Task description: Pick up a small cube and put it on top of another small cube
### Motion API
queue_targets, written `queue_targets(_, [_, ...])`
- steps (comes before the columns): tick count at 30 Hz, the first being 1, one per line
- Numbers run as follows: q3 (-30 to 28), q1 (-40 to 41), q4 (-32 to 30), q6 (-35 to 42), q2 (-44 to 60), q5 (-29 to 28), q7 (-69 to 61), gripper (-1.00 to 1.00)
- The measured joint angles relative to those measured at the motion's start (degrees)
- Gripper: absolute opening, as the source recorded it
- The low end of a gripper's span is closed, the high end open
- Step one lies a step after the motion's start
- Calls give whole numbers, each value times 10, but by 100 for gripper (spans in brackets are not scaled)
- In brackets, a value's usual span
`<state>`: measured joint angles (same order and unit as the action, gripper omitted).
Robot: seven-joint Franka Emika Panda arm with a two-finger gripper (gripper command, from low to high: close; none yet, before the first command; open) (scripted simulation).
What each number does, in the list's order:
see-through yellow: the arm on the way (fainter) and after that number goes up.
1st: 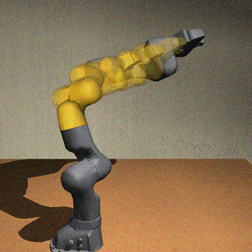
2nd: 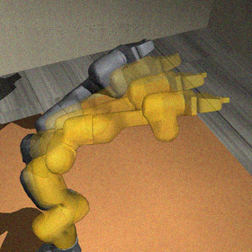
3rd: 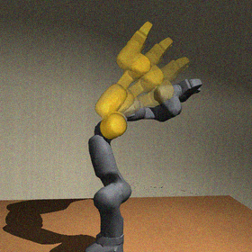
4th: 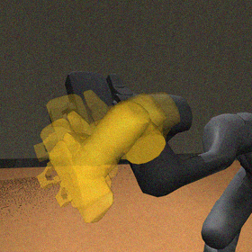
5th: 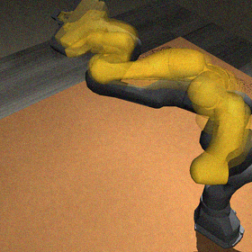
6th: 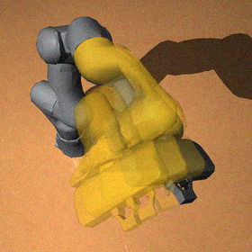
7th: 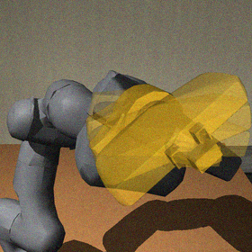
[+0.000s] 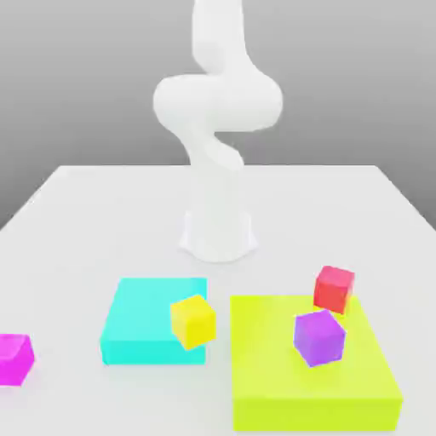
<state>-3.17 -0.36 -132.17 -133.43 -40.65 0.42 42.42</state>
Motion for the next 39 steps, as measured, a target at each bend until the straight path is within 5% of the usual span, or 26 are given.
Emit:
queue_targets(18, [-211, 25, -28, -119, 377, 114, -307, 0])
queue_targets(27, [-229, 114, -42, -177, 564, 169, -458, 0])
queue_targets(32, [-173, 175, -25, -243, 667, 232, -521, 0])
queue_targets(33, [-161, 185, -22, -253, 681, 243, -530, -100])
queue_targets(39, [-155, 190, -20, -258, 689, 249, -534, -100])
